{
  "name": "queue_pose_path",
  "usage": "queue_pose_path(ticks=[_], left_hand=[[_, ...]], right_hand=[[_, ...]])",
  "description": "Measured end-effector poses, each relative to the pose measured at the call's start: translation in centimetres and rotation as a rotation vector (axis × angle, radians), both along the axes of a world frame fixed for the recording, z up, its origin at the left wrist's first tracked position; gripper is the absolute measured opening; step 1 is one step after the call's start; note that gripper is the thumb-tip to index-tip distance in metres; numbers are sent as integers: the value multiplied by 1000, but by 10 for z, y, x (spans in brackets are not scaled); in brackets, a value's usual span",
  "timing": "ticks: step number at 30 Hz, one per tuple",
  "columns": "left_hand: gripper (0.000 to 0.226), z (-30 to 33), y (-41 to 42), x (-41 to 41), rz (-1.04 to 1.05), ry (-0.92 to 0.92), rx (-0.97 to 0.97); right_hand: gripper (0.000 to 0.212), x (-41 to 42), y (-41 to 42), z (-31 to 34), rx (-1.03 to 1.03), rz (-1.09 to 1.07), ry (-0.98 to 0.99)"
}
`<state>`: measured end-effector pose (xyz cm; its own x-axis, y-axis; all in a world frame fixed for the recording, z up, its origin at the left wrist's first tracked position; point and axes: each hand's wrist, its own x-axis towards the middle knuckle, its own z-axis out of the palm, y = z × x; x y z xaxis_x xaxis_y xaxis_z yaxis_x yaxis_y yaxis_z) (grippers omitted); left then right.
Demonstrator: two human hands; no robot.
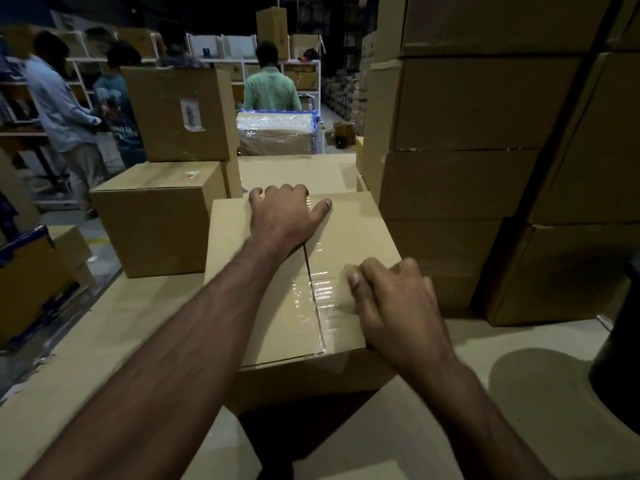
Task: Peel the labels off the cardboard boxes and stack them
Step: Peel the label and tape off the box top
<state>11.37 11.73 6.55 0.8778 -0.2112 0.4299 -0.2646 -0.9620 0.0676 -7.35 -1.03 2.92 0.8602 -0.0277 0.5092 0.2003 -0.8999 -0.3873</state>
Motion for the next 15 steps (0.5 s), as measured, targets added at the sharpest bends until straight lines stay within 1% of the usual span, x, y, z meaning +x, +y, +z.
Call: queue_pose_path(ticks=[2,5,7,11,15], left_hand=[[64,-2,0,2,-3,-14,3],[64,-1,0,3,11,-9,-4],[64,-1,-1,2,15,-14,0],[64,-1,-2,-1,14,-29,3],[64,-1,-1,3,11,-7,2]], right_hand=[[21,11,-6,2,28,2,5],[29,5,-12,-5,150,88,-26],[28,6,-11,-2,223,131,15],[16,33,-11,16,187,135,125],[22,25,-13,4,150,184,96]])
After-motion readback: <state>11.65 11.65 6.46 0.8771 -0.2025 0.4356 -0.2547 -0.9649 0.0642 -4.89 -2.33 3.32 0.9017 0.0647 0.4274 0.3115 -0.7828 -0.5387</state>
